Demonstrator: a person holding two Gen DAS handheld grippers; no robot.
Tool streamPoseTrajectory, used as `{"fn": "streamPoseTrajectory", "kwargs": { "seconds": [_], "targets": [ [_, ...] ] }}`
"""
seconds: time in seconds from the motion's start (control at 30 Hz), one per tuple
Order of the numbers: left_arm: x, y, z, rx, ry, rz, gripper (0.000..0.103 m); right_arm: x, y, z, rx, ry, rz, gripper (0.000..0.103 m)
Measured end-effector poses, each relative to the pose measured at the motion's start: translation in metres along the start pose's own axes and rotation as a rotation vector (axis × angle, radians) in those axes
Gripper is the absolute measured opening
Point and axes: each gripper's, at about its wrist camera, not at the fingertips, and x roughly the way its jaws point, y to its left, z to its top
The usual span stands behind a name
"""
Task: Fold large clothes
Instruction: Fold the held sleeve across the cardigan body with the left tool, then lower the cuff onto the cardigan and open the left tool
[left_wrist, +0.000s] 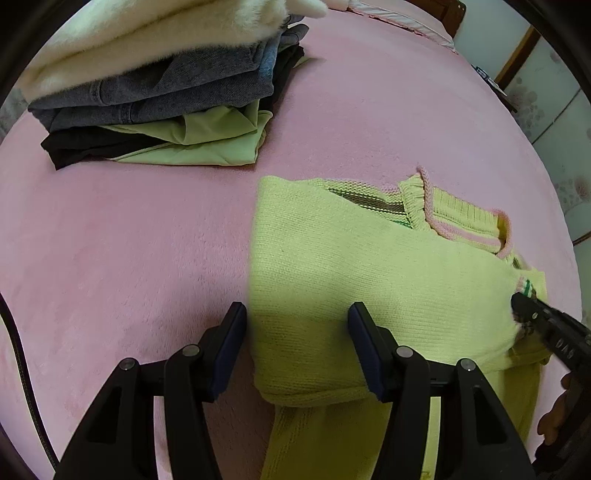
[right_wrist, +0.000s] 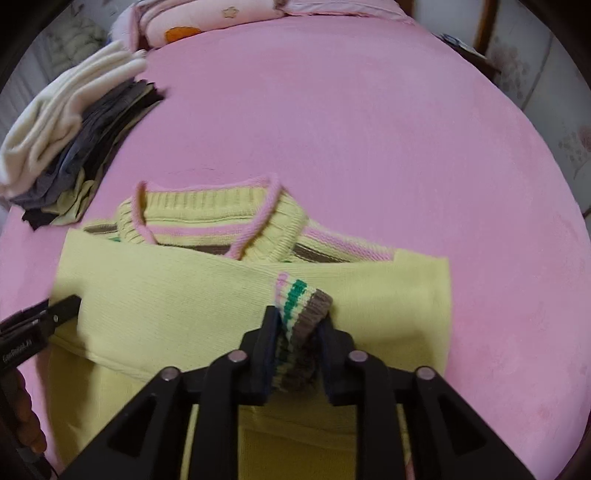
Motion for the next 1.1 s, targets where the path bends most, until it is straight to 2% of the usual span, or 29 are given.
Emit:
{"fn": "streamPoseTrajectory", "kwargs": {
  "seconds": [0.13,0.27,0.43,0.63,0.77,0.9,1.0,1.1],
  "targets": [
    [-0.013,-0.003,0.001,0.02,-0.007,0.017,0.056,-0.016,-0.013,-0.002,0.096,-0.013,0.007,0.025],
    [-0.038,-0.011,0.003,0.021,-0.045,-0.02,0.057,-0.043,-0.011,-0.012,0.123,-0.064,0.021,0.025],
    [-0.057,-0.036,0.007,0.063,-0.089,-0.067,0.061,-0.062,0.025,-0.014,0.06,-0.112,0.099,0.025],
    [-0.053,-0.06,0.024,0.094,-0.124,-0.109,0.062,-0.05,0.064,-0.005,0.015,-0.136,0.175,0.025],
    [-0.021,-0.062,0.032,0.094,-0.098,-0.081,0.064,-0.028,0.064,-0.003,-0.002,-0.119,0.149,0.025],
    [0.015,-0.056,0.034,0.096,-0.057,-0.004,0.064,-0.006,0.048,-0.003,0.011,-0.091,0.085,0.024],
    [0.023,-0.047,0.033,0.105,-0.081,0.023,0.064,-0.006,0.025,-0.006,0.021,-0.1,-0.004,0.022],
    [0.023,-0.044,0.031,0.128,-0.1,0.033,0.064,-0.011,0.002,-0.011,0.051,-0.099,-0.034,0.023]
  ]
}}
